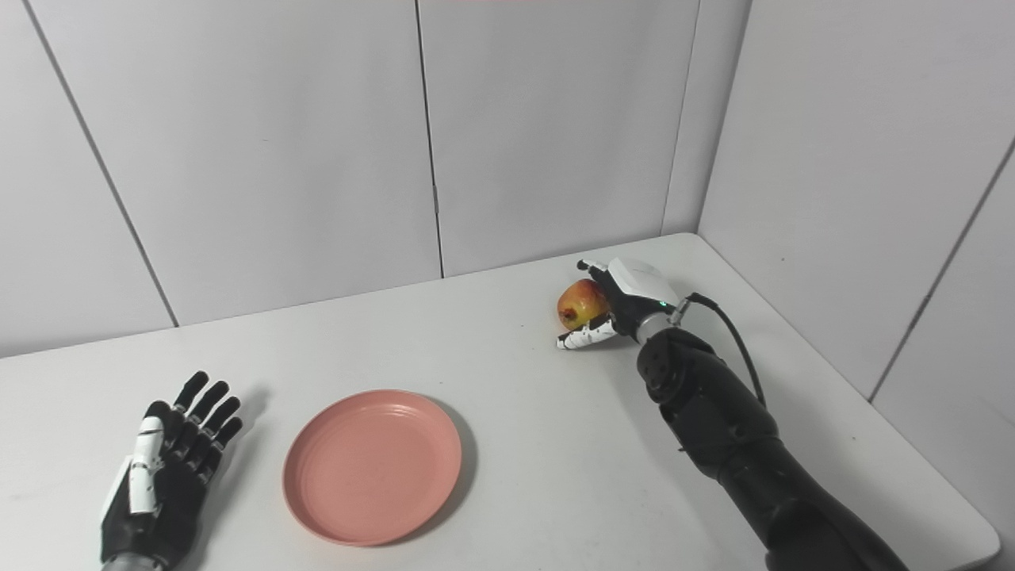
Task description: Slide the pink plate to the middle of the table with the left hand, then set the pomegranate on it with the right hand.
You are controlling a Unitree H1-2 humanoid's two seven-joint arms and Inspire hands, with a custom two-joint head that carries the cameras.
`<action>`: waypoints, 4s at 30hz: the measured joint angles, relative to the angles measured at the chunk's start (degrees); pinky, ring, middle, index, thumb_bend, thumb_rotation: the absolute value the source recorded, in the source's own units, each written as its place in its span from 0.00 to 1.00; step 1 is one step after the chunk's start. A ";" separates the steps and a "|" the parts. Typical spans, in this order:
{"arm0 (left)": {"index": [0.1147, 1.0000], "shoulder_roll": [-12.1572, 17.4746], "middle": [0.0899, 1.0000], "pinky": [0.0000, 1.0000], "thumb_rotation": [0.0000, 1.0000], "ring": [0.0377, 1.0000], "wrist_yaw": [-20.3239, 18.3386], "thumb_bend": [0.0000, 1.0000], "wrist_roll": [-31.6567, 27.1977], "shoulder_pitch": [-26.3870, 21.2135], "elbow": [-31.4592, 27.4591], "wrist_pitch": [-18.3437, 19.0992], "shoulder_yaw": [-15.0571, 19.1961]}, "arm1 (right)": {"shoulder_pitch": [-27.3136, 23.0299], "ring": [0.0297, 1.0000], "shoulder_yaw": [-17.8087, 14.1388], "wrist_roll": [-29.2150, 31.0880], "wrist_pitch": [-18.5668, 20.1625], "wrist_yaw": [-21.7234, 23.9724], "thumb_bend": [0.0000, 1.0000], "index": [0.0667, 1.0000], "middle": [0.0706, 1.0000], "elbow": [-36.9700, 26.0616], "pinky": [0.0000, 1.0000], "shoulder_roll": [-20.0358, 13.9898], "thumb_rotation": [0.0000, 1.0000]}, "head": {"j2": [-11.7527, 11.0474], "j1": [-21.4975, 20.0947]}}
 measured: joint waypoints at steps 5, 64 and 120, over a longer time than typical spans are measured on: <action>0.90 0.06 0.92 0.95 1.00 0.92 0.00 0.37 -0.01 0.05 -0.10 0.01 -0.04 | -0.16 0.71 -0.65 1.19 -0.54 -1.94 0.75 0.75 0.75 1.17 0.64 0.68 0.28 | 0.18 0.09; 0.90 -3.00 0.91 0.90 1.00 0.91 5.05 0.41 9.63 0.92 -2.22 -0.38 -3.82 | 4.59 0.30 0.03 0.23 4.12 9.60 0.47 0.39 0.33 -37.60 0.27 9.48 0.09 | 2.20 10.01; 0.91 -10.35 0.92 0.88 1.00 0.91 15.48 0.38 20.41 0.98 -1.93 -2.34 -6.21 | 10.85 0.35 15.89 -9.35 -0.18 15.63 0.51 0.48 0.38 -34.98 0.31 17.30 0.02 | 9.14 25.67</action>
